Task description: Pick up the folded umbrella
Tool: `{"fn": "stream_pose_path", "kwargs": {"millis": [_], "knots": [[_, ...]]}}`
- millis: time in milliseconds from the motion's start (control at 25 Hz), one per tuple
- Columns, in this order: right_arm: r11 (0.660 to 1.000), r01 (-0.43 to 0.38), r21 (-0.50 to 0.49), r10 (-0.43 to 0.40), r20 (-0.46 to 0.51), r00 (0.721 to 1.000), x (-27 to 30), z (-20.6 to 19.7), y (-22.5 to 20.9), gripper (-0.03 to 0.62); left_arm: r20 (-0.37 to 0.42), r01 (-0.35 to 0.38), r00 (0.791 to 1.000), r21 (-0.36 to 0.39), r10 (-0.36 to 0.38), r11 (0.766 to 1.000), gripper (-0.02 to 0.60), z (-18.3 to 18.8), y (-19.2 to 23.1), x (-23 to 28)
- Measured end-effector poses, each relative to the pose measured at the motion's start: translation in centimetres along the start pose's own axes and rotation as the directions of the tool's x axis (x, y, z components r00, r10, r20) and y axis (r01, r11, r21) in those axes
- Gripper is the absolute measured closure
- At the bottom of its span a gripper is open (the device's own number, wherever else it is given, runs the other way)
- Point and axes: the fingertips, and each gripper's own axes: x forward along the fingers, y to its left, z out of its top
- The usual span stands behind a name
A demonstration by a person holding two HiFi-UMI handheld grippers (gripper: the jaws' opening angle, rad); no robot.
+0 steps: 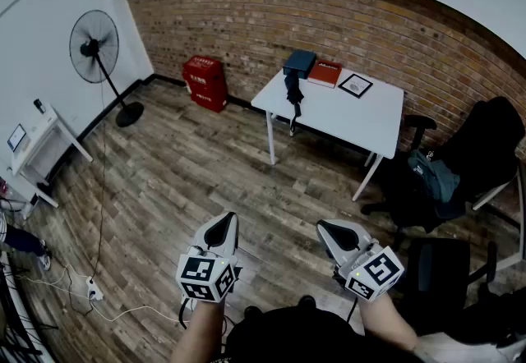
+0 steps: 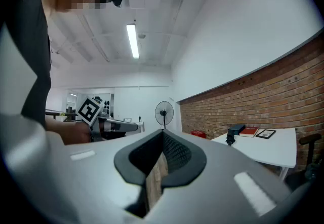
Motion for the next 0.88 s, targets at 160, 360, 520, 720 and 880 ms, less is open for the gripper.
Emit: {"fn": "stream_pose_path", "kwargs": {"millis": [160, 360, 520, 720, 880], "knots": [[1.000, 0.008, 0.001, -0.008, 0.001, 1.000, -1.0, 0.0, -0.6, 0.595, -0.001, 0.005, 1.000, 0.001, -0.005, 1.000, 0.577, -0.2, -1.0, 0.2], [1.000, 0.019, 0.013, -0.019, 0.008, 1.000, -2.6, -0.1, -2.1, 0.595, 0.000, 0.012, 1.000, 0.012, -0.012, 1.000, 0.576, -0.1, -3.0, 0.7], [0.998, 0.008, 0.056, -0.008, 0.012, 1.000, -4.0, -0.5, -3.6, 0.594, 0.008, -0.024, 1.000, -0.003, 0.024, 1.000, 0.577, 0.0, -3.7, 1.5], [0.997, -0.026, 0.076, 0.026, -0.005, 1.000, -6.4, -1.3, -4.2, 0.592, 0.024, -0.016, 1.000, 0.001, 0.016, 1.000, 0.576, 0.4, -6.4, 2.1], [0.993, -0.036, 0.115, 0.042, -0.046, 0.998, -7.7, -3.2, -4.6, 0.592, -0.011, -0.030, 1.000, -0.027, 0.029, 0.999, 0.576, -1.4, -7.1, 2.2]]}}
